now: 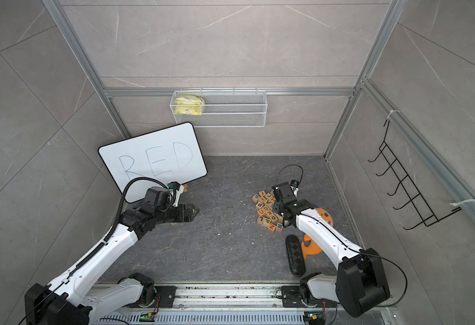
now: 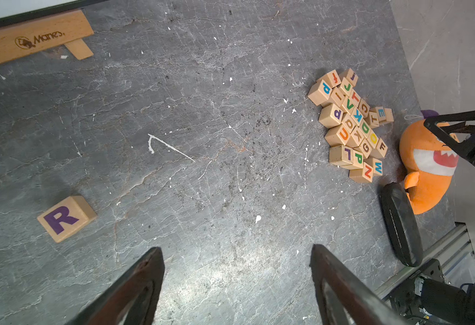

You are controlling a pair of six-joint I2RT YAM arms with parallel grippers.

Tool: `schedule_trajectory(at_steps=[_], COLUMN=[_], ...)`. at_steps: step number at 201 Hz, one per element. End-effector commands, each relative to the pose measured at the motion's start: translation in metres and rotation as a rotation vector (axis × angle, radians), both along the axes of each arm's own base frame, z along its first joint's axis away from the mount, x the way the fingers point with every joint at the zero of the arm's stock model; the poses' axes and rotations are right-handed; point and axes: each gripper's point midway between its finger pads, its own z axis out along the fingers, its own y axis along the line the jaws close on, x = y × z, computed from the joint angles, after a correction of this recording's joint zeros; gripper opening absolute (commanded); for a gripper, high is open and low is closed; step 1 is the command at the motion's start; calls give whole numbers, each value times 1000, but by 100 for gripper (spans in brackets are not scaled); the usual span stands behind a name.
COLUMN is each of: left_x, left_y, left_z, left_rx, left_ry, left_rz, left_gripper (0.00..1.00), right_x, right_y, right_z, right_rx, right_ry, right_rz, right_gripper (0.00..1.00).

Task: Assemble the uppercase word "red" with letter blocks
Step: Pick up the letter block from the center of the board.

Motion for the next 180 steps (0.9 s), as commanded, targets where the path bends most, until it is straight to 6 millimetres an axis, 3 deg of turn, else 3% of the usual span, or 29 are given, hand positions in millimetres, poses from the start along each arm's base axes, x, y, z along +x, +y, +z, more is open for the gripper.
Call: schedule_trajectory(at_steps=[1, 52, 94, 180], left_x=[4, 3, 1, 1], left_y=[1, 3, 3, 9], left_z=[7, 8, 10, 13], left_rx=[0, -4, -6, 4], left_ry=[-44, -40, -39, -76], left_rz=[-13, 2, 0, 13], left_gripper=[85, 85, 85, 85], right_x=[6, 29, 39, 59], right_y=[-14, -21, -38, -39], right_z=[-3, -32, -46, -79], right_rx=[41, 141, 146, 160], right_ry=[20, 103, 100, 131], right_rz=[-133, -338, -495, -562], right_gripper=[56, 59, 60, 57])
